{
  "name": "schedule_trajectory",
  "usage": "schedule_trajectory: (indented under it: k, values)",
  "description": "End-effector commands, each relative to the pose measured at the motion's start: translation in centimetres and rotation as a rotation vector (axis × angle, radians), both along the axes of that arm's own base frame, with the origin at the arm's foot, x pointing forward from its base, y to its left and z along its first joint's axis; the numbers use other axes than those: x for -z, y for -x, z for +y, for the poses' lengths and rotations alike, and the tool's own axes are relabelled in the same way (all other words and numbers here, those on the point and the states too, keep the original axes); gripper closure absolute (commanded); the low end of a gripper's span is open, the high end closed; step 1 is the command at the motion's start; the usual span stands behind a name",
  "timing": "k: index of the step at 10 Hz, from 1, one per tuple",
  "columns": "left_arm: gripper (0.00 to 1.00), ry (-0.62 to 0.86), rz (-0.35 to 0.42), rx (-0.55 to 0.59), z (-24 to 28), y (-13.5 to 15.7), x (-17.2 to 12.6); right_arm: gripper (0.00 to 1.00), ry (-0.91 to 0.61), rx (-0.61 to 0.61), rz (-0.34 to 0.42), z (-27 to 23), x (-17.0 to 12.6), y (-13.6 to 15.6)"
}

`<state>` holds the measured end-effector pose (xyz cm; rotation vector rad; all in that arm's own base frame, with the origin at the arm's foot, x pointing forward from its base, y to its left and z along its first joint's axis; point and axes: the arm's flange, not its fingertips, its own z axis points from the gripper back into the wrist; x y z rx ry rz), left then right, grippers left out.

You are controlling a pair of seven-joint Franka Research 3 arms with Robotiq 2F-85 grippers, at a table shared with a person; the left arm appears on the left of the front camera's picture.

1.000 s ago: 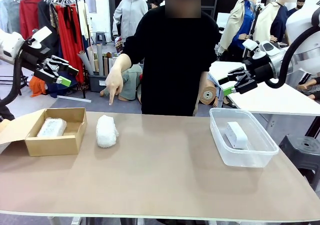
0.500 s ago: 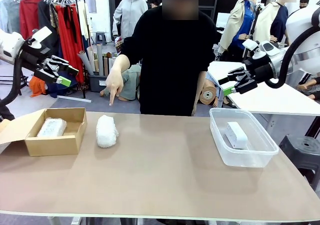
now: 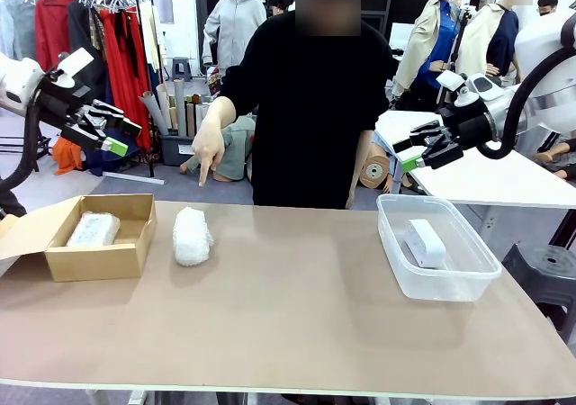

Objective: Separate and place wrapped and unwrapped clocks.
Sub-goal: Pick up the Digital clock indicated by the person.

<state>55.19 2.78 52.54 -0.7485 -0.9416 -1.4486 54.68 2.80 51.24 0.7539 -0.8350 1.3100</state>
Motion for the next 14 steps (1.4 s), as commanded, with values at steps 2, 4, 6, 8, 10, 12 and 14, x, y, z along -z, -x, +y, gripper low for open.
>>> schedule_trajectory:
  k: [2, 4, 6, 8, 10, 12, 14]
  values:
    - [0.00, -0.143, 0.075, -0.146, -2.1, 0.5, -3.0, 0.00, 0.001, -0.001, -0.003, 0.0, -0.1, 0.0]
    - [0.00, -0.271, 0.129, -0.279, -4.7, 0.8, -4.1, 0.00, 0.001, -0.001, -0.003, 0.0, -0.1, 0.0]
    - [0.00, -0.368, 0.172, -0.430, -7.8, 1.3, -5.0, 0.00, 0.001, -0.001, -0.003, 0.0, -0.1, 0.0]
    - [0.00, -0.500, 0.285, -0.456, -11.4, 1.8, -4.3, 0.00, 0.001, -0.001, -0.003, 0.0, -0.1, 0.0]
    - [0.00, -0.589, 0.341, -0.491, -13.4, 0.7, -1.8, 0.00, 0.001, -0.001, -0.003, 0.0, -0.1, 0.0]
    - [0.00, -0.560, 0.316, -0.486, -14.7, -0.1, -0.4, 0.00, 0.001, -0.001, -0.003, 0.0, -0.1, 0.0]
    - [0.00, -0.584, 0.331, -0.494, -14.2, 1.1, -0.7, 0.00, 0.001, -0.001, -0.003, 0.0, -0.1, 0.0]
